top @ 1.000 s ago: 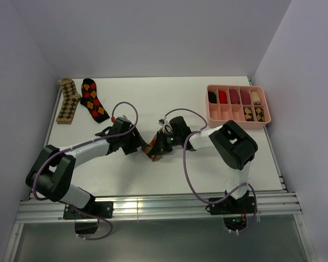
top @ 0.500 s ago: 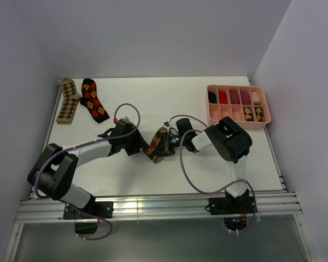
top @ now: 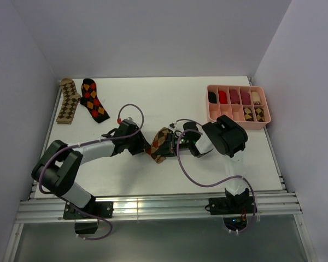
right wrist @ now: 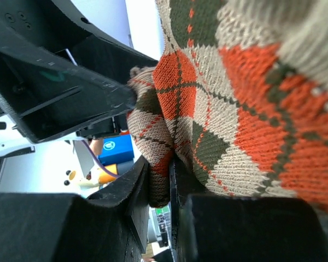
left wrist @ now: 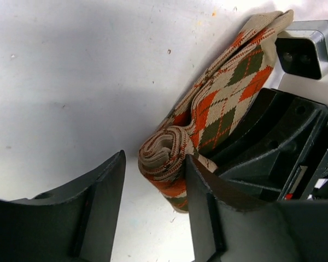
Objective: Roll the socks
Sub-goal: Roll the sock at the center of the board.
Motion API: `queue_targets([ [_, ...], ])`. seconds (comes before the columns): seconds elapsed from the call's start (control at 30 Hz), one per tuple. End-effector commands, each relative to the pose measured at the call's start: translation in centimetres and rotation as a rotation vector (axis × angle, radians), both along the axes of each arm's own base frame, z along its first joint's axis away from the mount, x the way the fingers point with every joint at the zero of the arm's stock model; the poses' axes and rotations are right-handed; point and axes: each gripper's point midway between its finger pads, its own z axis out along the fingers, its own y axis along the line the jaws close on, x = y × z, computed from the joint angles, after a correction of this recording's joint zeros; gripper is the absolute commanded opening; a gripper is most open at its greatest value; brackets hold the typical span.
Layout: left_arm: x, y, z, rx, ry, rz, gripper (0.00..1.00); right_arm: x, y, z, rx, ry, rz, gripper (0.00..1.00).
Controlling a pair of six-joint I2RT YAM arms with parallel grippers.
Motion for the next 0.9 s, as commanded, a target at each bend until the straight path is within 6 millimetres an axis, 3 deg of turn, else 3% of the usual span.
queue_targets([
  [0.0,0.7,-1.1,0.3,-0.009,-0.018,-0.013,0.48,0.1,-0.6,-1.2,-0.030,0.111,-0.053,0.00],
  [0.2,1.3,-1.5,-0.7,0.030,-0.012,-0.039,0.29,0.5,-1.0,-1.7,-0.115,0.051,-0.052,0.04],
  [0.37,0.6,-2.0,-1.6,0.070,0.013,-0.080,0.26,1.0,-1.6,-1.7,-0.227,-0.037,-0.051,0.34],
  [0.57,0.5,-2.0,-1.7,0.107,0.013,-0.109,0.18,1.6,-2.2,0.4,-0.369,-0.229,-0.018,0.53],
  [0.87,1.2,-3.2,-0.9,0.108,-0.014,-0.171,0.18,4.1,-5.6,4.6,-0.678,-0.654,-0.108,0.61],
])
